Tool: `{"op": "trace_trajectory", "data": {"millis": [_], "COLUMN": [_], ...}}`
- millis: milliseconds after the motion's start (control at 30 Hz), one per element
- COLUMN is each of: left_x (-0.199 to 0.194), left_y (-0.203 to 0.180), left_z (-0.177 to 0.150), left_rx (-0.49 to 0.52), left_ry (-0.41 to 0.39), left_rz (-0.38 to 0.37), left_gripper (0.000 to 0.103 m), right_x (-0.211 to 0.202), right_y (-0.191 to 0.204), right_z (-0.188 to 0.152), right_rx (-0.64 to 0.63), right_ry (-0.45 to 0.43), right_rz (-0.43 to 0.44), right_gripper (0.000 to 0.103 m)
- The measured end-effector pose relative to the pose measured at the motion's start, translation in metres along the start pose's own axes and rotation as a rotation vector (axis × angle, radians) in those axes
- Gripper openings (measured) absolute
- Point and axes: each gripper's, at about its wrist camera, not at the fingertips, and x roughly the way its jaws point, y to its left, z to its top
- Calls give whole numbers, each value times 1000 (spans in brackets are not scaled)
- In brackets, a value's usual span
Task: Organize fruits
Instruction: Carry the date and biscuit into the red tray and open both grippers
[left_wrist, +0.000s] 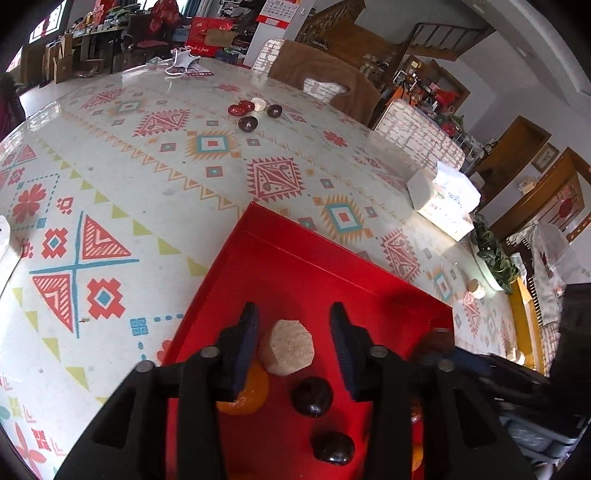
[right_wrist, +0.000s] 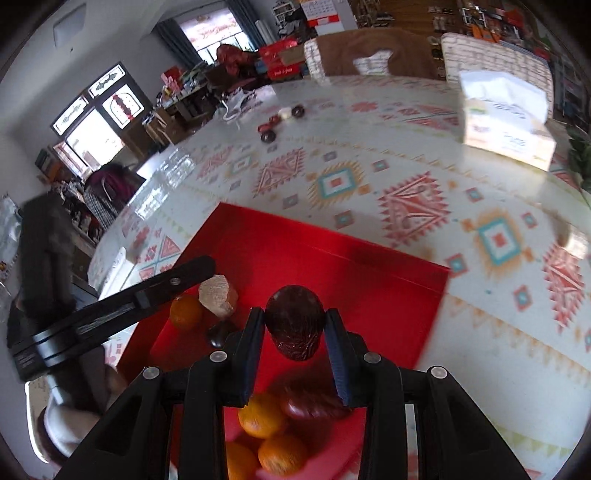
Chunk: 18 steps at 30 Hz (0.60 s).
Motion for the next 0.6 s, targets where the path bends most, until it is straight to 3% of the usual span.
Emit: {"op": "trace_trajectory", "data": {"millis": [133,233,467,600], "left_x": [-16,-29,-60,-70], "left_y": [-2,-4,-29,-49], "left_z": [-3,-6,-22,-34], "left_rx": [9,9,43,64], "left_ry": [-34,-60,-126,-126], "left_rz": [-14,-27,-70,-107], "left_gripper": [49,52,58,60], "right_x": [14,13,-22,-46], "right_y": [3,1,-13,-28], "right_z": [2,2,-5,-16], "right_rx": [17,35,65,92], "right_ry": [1,-9,-74,-111], "right_rz": [15,28,39,38], "right_gripper": [37,44,49,50]}}
